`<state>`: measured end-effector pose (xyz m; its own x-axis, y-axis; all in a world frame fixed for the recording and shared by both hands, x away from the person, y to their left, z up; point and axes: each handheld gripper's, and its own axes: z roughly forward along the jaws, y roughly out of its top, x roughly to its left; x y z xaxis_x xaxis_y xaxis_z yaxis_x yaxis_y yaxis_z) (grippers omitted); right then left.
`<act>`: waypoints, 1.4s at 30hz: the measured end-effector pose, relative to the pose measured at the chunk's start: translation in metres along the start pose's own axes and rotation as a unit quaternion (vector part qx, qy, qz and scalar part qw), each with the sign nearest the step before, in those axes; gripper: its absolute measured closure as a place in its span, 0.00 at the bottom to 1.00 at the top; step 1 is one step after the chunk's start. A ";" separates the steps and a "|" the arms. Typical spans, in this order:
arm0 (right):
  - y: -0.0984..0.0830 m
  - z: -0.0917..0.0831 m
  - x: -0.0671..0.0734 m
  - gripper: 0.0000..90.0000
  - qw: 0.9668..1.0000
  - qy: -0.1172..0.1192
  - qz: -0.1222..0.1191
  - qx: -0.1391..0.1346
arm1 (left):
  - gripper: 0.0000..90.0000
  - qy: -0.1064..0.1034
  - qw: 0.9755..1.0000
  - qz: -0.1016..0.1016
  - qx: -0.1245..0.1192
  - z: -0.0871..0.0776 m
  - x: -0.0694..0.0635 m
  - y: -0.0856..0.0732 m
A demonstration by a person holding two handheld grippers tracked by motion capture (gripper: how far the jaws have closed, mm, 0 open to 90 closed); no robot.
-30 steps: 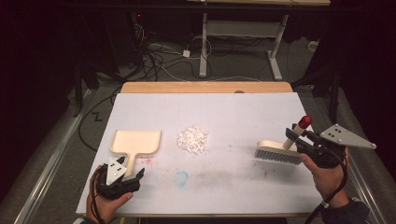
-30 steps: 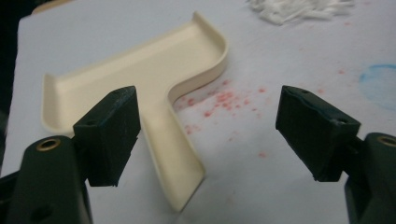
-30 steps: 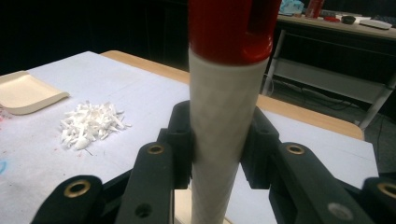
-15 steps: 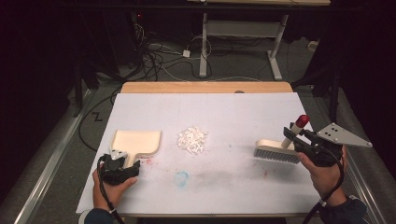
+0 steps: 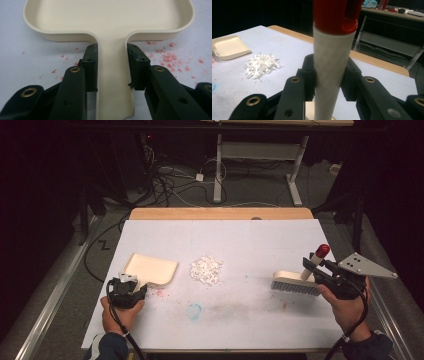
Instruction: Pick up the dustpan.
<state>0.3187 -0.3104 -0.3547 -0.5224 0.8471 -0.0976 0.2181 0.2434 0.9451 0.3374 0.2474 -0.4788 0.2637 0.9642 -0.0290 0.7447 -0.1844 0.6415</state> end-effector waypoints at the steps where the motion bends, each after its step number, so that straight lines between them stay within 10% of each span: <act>1: 0.000 0.000 0.000 0.77 1.000 0.000 0.001 0.001 | 0.70 -0.002 1.000 0.002 0.004 -0.001 0.001 0.001; 12: -0.001 0.001 -0.001 0.77 1.000 0.000 0.004 0.000 | 0.71 -0.027 0.997 0.064 0.027 -0.019 0.010 0.012; 16: -0.001 0.002 -0.001 0.77 1.000 0.000 0.004 0.002 | 0.71 -0.046 0.992 0.106 0.046 -0.027 0.006 0.015; 42: -0.001 0.008 -0.001 0.77 1.000 -0.004 0.004 0.000 | 0.70 -0.079 0.985 0.142 0.056 -0.039 -0.005 0.011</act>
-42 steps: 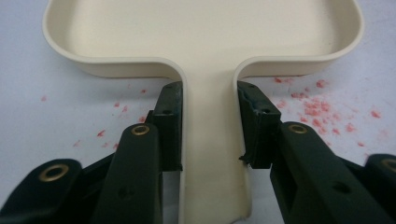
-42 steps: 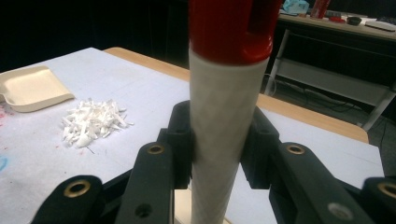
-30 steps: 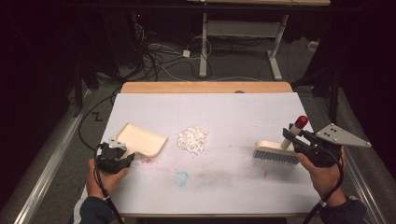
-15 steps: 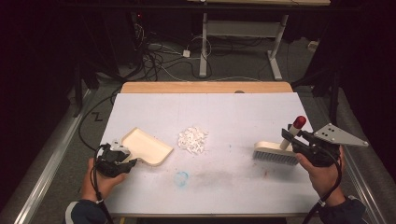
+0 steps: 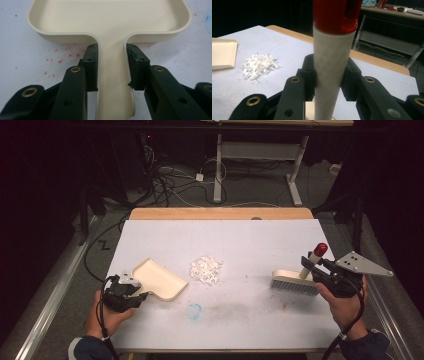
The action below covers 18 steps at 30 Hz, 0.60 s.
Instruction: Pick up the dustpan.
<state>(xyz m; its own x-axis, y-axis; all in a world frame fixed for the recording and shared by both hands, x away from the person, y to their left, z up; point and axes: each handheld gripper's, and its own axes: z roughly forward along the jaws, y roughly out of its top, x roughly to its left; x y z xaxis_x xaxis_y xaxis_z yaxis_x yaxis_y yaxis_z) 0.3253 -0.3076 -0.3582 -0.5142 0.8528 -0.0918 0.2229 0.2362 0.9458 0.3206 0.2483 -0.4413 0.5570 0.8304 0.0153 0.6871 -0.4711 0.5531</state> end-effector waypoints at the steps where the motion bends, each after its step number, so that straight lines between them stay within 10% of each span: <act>1: 0.000 0.001 0.001 0.77 1.000 0.002 -0.001 0.001 | 0.71 -0.001 1.000 0.001 0.001 0.000 0.000 0.000; 18: 0.010 0.034 0.010 0.77 1.000 0.009 -0.001 -0.011 | 0.70 -0.011 1.000 0.018 0.001 0.001 -0.004 0.004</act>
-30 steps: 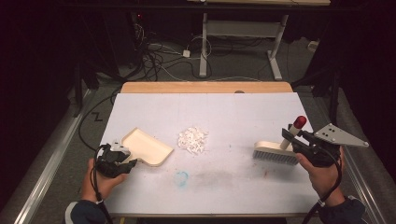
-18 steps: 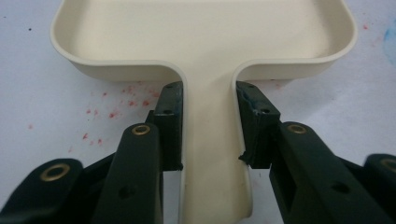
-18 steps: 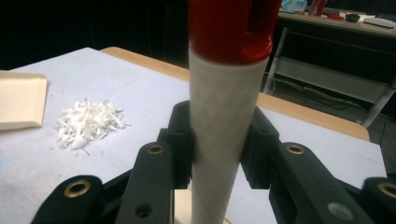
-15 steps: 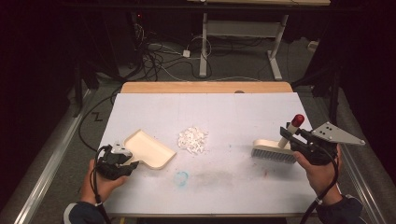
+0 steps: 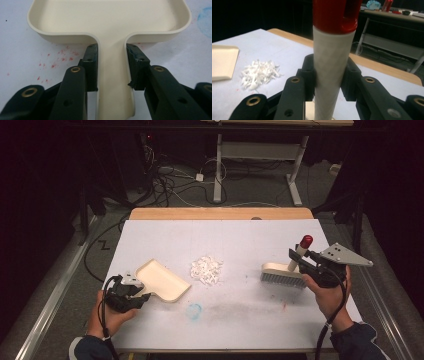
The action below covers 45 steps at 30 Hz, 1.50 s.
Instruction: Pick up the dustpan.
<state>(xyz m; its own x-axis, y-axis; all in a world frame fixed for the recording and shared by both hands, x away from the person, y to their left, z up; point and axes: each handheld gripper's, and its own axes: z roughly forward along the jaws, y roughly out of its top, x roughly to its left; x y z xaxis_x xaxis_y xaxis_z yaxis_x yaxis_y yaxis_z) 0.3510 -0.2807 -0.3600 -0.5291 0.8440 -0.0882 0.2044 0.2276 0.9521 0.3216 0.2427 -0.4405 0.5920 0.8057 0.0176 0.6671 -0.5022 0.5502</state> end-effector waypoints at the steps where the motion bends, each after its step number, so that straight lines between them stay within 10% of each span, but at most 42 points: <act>1: 0.001 0.003 0.000 0.78 1.000 -0.001 -0.003 -0.002 | 0.70 0.001 1.000 0.002 -0.001 0.000 -0.001 0.000; 13: 0.023 0.048 0.007 0.78 1.000 0.012 0.000 0.003 | 0.70 -0.012 1.000 0.015 0.003 0.002 0.001 0.004; 45: 0.048 0.137 -0.008 0.78 0.998 -0.042 0.044 0.020 | 0.70 -0.064 0.995 0.066 0.028 0.001 -0.007 0.014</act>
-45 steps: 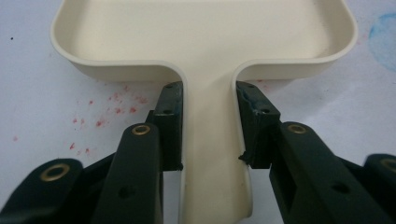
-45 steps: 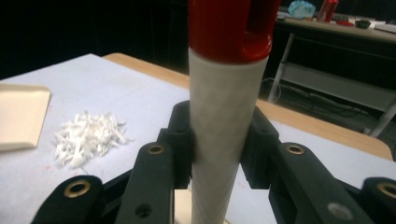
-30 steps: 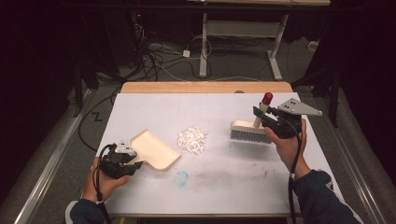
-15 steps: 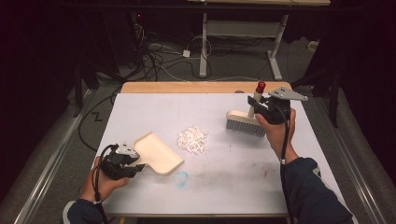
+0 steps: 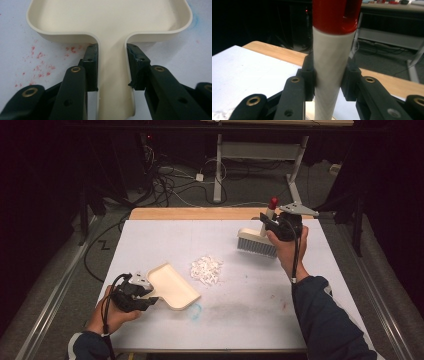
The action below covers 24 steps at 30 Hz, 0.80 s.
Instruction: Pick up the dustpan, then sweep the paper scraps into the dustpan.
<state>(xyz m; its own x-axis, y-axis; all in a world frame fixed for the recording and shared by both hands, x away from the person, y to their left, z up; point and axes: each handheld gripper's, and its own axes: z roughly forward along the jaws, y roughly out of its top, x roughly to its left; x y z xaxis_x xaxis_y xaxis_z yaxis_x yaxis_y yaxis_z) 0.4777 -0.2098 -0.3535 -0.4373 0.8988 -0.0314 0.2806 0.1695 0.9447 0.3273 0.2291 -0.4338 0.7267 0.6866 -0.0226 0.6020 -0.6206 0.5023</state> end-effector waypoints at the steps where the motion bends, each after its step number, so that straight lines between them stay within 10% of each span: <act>1: 0.001 0.001 0.002 0.77 1.000 -0.001 -0.005 -0.002 | 0.70 0.001 1.000 -0.001 -0.002 0.001 0.000 0.000; 17: 0.012 0.032 0.037 0.78 1.000 -0.013 -0.022 0.004 | 0.70 -0.004 1.000 0.003 0.019 0.004 -0.004 0.004; 24: 0.003 0.047 0.045 0.78 1.000 -0.027 0.009 -0.004 | 0.70 -0.003 1.000 0.004 0.021 0.003 -0.005 0.009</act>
<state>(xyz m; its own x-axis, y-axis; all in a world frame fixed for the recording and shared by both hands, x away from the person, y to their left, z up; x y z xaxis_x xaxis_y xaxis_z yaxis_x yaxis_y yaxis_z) 0.4994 -0.1501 -0.3670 -0.3845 0.9226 -0.0312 0.2813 0.1493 0.9479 0.3300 0.2187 -0.4322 0.7335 0.6792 -0.0244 0.6095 -0.6415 0.4657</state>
